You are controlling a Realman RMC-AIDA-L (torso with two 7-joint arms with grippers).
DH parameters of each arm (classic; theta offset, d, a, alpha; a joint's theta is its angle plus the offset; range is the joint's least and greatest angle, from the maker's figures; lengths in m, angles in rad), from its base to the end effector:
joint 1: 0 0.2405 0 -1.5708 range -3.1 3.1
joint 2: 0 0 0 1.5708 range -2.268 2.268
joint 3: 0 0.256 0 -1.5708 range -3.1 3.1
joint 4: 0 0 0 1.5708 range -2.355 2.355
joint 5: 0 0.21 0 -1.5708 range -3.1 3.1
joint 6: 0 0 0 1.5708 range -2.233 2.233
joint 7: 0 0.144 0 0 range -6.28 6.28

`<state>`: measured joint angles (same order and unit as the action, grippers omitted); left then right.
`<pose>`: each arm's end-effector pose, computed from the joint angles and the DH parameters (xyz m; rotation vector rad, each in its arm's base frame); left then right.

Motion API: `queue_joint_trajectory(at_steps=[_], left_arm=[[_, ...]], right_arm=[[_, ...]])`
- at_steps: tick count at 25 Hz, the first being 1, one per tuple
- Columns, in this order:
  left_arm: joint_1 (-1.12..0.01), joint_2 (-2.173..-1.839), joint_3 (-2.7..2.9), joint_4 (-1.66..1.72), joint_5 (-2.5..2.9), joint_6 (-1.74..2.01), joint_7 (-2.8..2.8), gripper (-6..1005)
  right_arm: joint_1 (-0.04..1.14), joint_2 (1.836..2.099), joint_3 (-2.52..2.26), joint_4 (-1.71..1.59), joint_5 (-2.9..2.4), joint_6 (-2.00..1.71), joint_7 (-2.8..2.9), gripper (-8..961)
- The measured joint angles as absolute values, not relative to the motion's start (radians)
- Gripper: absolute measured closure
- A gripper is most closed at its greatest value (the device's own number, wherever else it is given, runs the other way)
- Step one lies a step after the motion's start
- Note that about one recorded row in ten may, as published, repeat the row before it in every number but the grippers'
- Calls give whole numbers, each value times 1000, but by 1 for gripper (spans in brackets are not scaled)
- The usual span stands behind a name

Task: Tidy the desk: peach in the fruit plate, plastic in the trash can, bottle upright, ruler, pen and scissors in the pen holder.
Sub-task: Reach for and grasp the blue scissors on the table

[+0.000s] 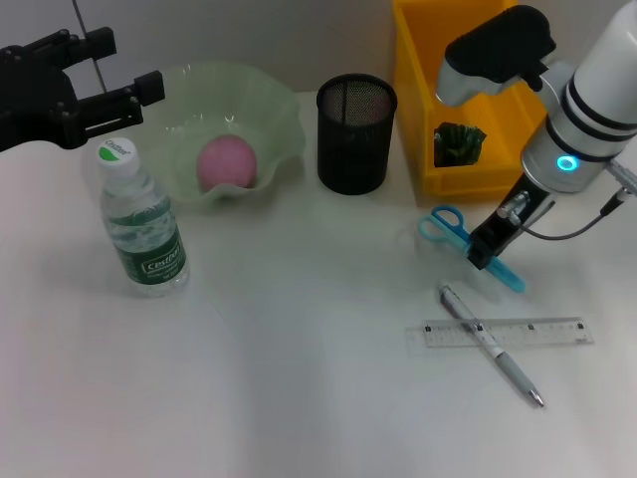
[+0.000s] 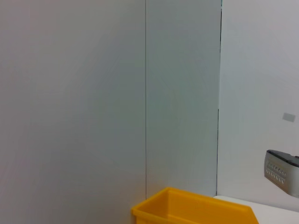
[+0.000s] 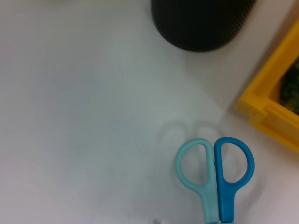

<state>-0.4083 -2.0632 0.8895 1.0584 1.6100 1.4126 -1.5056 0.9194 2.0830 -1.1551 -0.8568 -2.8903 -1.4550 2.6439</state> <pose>-0.2128 0.3589 0.0770 -2.4349 -0.3481 -0.8413 0.1990 0.4063 -0.0090 -2.3655 1.1426 -0.7154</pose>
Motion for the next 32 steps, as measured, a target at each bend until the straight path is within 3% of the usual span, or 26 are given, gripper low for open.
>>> queue_joint_trajectory(at_steps=[32], left_arm=[[-405,-2062,876,1058,1608,1414,-1503,194]], right_arm=[[916,2082,-1258,-901,-2814,-1441,2680,749]])
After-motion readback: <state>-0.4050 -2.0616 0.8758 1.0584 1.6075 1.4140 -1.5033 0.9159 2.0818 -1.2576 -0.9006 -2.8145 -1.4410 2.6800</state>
